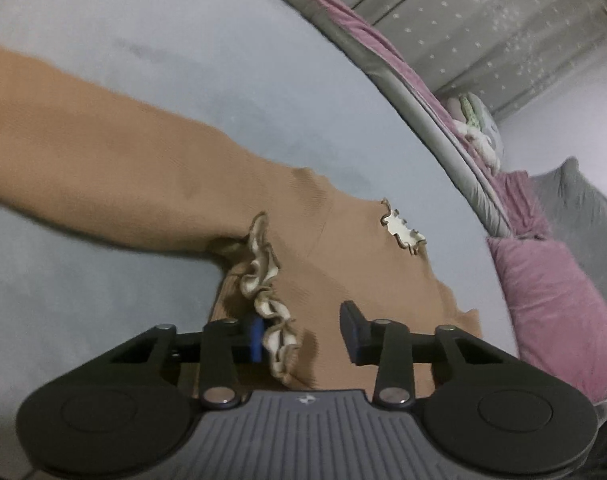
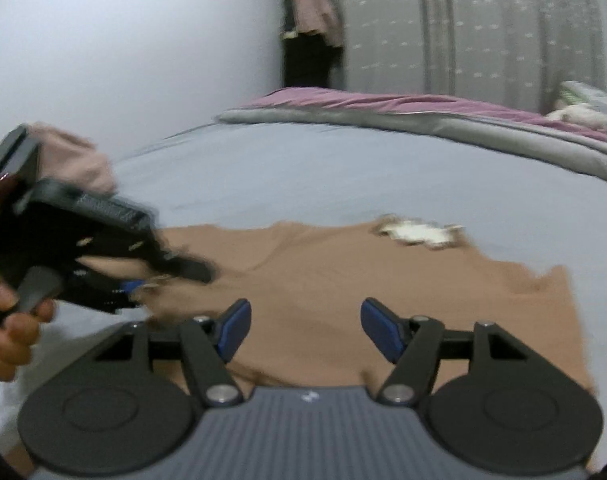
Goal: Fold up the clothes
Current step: 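Grasp the lace cuff with the left gripper while the right gripper releases it, then carry the cuff with the left gripper across the body and release it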
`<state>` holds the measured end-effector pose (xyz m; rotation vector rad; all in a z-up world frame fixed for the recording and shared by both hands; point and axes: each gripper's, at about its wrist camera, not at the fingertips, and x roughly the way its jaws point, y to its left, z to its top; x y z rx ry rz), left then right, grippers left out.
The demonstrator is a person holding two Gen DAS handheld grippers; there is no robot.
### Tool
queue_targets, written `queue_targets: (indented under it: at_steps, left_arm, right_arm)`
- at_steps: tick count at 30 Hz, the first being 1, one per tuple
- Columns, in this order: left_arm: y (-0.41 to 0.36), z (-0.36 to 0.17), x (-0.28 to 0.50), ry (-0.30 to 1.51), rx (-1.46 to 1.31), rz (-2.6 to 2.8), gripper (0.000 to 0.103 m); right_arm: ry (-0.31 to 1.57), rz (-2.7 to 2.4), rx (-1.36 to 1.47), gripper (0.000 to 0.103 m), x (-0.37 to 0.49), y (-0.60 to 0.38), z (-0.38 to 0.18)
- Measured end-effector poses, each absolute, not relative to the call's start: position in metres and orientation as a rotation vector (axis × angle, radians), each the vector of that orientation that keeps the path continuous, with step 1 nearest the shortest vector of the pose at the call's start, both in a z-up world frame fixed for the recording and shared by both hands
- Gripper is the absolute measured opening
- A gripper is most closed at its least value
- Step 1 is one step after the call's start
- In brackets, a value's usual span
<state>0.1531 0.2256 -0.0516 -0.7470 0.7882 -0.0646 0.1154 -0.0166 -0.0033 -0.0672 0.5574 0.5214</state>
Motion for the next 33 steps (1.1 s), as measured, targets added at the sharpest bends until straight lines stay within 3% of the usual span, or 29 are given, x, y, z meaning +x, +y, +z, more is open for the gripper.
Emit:
queue_targets:
  at_steps: [7, 11, 14, 20, 26, 33]
  left_arm:
    - [0.222, -0.043, 0.149, 0.76, -0.649, -0.048, 0.027]
    - [0.225, -0.045, 0.15, 0.756, -0.648, -0.054, 0.013]
    - [0.228, -0.042, 0.148, 0.725, -0.632, -0.065, 0.01]
    - [0.23, -0.022, 0.142, 0.586, -0.59, -0.097, 0.007]
    - [0.235, 0.002, 0.127, 0.408, -0.521, -0.1, 0.007]
    - [0.246, -0.008, 0.135, 0.428, -0.51, -0.04, 0.007]
  right_arm:
    - [0.558, 0.325, -0.004, 0.064, 0.155, -0.086, -0.001]
    - [0.566, 0.234, 0.039, 0.064, 0.177, -0.12, -0.004]
    - [0.584, 0.183, 0.092, 0.064, 0.196, -0.149, -0.005]
    - [0.654, 0.16, 0.359, 0.064, 0.231, -0.216, -0.017]
    - [0.677, 0.184, 0.453, 0.064, 0.241, -0.237, -0.036]
    - [0.699, 0.218, 0.433, 0.063, 0.248, -0.218, -0.041]
